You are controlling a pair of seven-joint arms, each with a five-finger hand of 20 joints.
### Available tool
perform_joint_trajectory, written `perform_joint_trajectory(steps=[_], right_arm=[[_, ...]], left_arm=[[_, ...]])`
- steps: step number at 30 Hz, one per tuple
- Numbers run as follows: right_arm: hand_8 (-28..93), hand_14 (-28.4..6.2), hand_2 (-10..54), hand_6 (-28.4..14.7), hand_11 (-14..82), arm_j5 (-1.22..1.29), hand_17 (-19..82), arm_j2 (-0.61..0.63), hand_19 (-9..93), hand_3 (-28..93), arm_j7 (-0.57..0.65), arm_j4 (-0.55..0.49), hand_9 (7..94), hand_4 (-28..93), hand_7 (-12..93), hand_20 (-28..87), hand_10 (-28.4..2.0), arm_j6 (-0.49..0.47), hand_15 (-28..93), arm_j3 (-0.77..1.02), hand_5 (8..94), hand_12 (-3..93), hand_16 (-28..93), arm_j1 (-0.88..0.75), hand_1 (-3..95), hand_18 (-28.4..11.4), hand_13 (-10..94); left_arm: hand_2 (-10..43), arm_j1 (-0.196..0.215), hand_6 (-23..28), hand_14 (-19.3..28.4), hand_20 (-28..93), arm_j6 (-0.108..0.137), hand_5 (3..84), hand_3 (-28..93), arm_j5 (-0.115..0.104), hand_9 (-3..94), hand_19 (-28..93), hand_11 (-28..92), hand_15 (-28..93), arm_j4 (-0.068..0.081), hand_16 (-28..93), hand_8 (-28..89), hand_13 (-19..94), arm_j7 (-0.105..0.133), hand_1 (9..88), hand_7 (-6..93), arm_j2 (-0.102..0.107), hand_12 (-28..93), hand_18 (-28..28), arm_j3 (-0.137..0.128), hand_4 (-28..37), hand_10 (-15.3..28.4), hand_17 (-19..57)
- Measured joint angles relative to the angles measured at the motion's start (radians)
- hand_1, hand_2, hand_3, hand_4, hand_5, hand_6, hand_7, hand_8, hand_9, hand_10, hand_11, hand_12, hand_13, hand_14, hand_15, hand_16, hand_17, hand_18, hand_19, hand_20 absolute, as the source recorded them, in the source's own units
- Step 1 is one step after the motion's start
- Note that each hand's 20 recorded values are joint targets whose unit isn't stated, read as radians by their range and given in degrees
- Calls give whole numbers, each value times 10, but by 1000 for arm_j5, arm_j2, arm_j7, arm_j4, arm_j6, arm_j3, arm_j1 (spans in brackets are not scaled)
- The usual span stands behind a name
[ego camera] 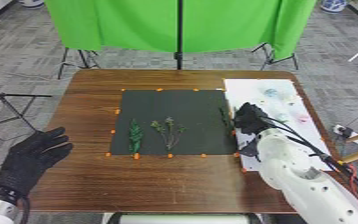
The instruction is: Arrange flowers
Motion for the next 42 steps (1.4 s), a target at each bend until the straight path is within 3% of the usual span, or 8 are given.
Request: perform_joint_trajectory(steps=[2, 4, 17, 23, 30, 33, 36, 42], right_arm=[[-30, -49, -94, -56, 433, -70, 406, 0, 869, 861, 23, -9, 900, -244, 716, 370, -85, -8, 633, -14, 680, 297, 323, 0, 321, -208, 858], [-245, -50, -95, -48, 431, -164, 392, -1, 863, 818, 62, -20, 884, -270, 748, 371, -90, -33, 634, -30, 672, 298, 325, 0, 216, -210, 842], [-257, -59, -95, -57, 420, -295, 369, -7, 850, 702, 167, 5, 851, -283, 756, 371, -107, -162, 631, -119, 640, 294, 319, 81, 86, -211, 812], [-256, -65, -95, -56, 417, -286, 365, -29, 846, 712, 189, 53, 854, -283, 751, 368, -109, -212, 631, -166, 648, 288, 311, 160, 84, -214, 814], [-257, -58, -95, -27, 423, -228, 376, -67, 853, 777, 226, 65, 875, -280, 768, 350, -94, -489, 631, -168, 688, 288, 305, 251, 216, -211, 830], [-3, -47, -95, 0, 406, -137, 385, -93, 848, 786, 256, 74, 907, -281, 745, 343, -81, -590, 613, -132, 730, 286, 319, 279, 362, -202, 852], [36, -45, -95, -26, 386, -8, 388, -106, 844, 824, 269, 90, 925, -282, 721, 352, -83, -634, 601, -98, 758, 280, 327, 280, 406, -199, 862], [-262, -57, 15, -60, 471, 43, 358, -100, 897, 911, 199, 84, 894, -204, 595, 357, -96, -582, 710, -47, 912, 251, 266, 242, 351, -197, 823]], left_arm=[[56, 0, 68, 184, -29, 0, 411, 728, 0, 349, 624, 338, 507, 0, -73, -118, 276, -1, 264, 246, -1, 143, 239, 0, -283, 157, -63], [56, 0, 68, 184, -30, 0, 411, 729, 0, 349, 624, 339, 506, 0, -73, -118, 276, -1, 264, 246, -1, 144, 239, 0, -283, 156, -63], [56, -6, 70, 184, -32, -1, 412, 729, 1, 348, 625, 339, 507, 3, -73, -116, 276, -8, 263, 244, -1, 143, 239, 0, -283, 156, -63], [56, -7, 70, 184, -32, 6, 411, 730, -6, 348, 625, 338, 507, 6, -73, -116, 276, -1, 262, 245, 14, 143, 239, 11, -283, 156, -63], [56, -6, 70, 185, -32, 4, 412, 730, -1, 348, 625, 338, 508, 6, -73, -117, 276, -8, 262, 244, 34, 143, 239, 9, -283, 157, -63], [56, -11, 70, 185, -32, 3, 412, 729, 0, 348, 624, 338, 507, 6, -73, -117, 276, -13, 263, 244, 20, 143, 239, 6, -283, 157, -63], [56, -13, 69, 185, -32, 3, 412, 730, 3, 348, 625, 337, 507, 6, -73, -117, 275, -16, 263, 245, 10, 143, 239, 6, -283, 157, -63], [57, -13, 67, 184, -32, 3, 413, 728, 5, 346, 625, 337, 507, 7, -73, -117, 275, -17, 266, 246, 6, 144, 239, 6, -283, 156, -63]])
